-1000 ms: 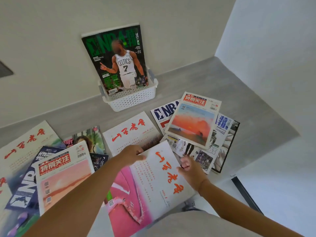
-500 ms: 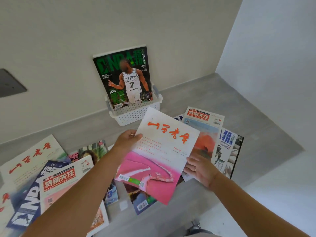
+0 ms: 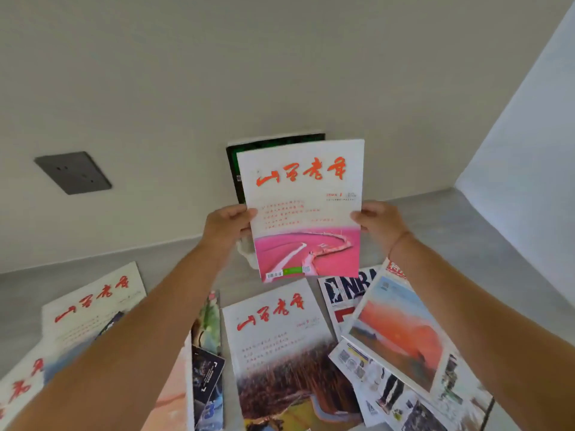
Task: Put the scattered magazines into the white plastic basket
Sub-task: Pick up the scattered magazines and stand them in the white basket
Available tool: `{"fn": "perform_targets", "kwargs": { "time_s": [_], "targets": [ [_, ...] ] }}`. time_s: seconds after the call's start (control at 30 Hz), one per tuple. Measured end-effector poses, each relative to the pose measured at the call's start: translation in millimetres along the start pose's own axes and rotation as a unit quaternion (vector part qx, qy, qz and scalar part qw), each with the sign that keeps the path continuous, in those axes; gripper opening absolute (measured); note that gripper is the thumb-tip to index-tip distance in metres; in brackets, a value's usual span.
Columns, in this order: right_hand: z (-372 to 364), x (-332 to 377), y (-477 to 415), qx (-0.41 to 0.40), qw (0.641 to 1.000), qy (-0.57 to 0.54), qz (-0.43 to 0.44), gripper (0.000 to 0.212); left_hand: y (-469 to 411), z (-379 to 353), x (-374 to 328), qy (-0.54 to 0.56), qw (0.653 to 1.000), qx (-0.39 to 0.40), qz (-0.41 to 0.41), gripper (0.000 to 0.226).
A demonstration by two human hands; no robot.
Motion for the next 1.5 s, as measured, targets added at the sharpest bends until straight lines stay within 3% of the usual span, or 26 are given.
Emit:
{"fn": "perform_targets", "kwargs": {
  "time_s": [0.23,0.53,0.67,0.77,0.87,0.97,1.1,1.3,1.4,1.5],
  "targets": [
    [-16.4,62.3,-83.3,-0.02,0.996,0.033,0.082,0.016,-61.6,8.8,-57.9,0.001,0.995,-0.071,-0.062,0.023],
    [-63.5,6.4,-109.7,-0.031,0.995,0.097,-0.006,0.016,-90.8,19.5,13.3,-0.038,0.985,-0.165,0.026,0.018],
    [-69.5,2.6,-116.3,-0.047,0.991,0.128,-0.012,0.016,-98.1,22.2,22.4,-0.052,0.978,-0.2,0.029,0.02],
    [-71.7,3.3,-120.2,-0.042,0.988,0.148,-0.021,0.023,-98.8,17.3,23.8,-0.099,0.973,-0.207,0.023,0.037],
    [-76.0,-2.3,-122.0,-0.035,0.988,0.143,-0.047,0.03,-97.4,8.1,28.2,-0.163,0.967,-0.198,0.005,0.013],
    [-84.0,-5.8,-120.2,-0.012,0.993,0.089,-0.071,0.05,-97.8,0.2,32.2,-0.191,0.96,-0.205,0.0,0.027],
    [-92.0,0.7,-122.2,0.011,0.993,0.11,-0.037,0.036,-100.7,-6.1,31.4,-0.16,0.96,-0.229,0.012,0.036],
    [-86.1,3.7,-123.6,0.027,0.991,0.133,-0.018,0.033,-98.0,-2.8,31.6,-0.129,0.959,-0.251,0.039,0.032],
    [-74.1,-5.1,-117.1,0.042,0.99,0.136,-0.007,0.015,-90.3,-4.8,35.8,-0.171,0.954,-0.239,0.051,0.03],
    [-41.3,-21.5,-95.5,-0.004,0.996,0.086,-0.016,0.025,-69.2,-15.3,35.0,-0.204,0.95,-0.235,-0.009,0.035]
  ]
}}
Point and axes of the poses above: each hand's wrist, its own y-axis away from the middle knuckle, its own z-axis out of the back of the hand, x = y × z, the point moved 6 cm from there along -y, towards the middle knuckle, and after that the axes turned 5 degrees about y, right-handed, at the moved point
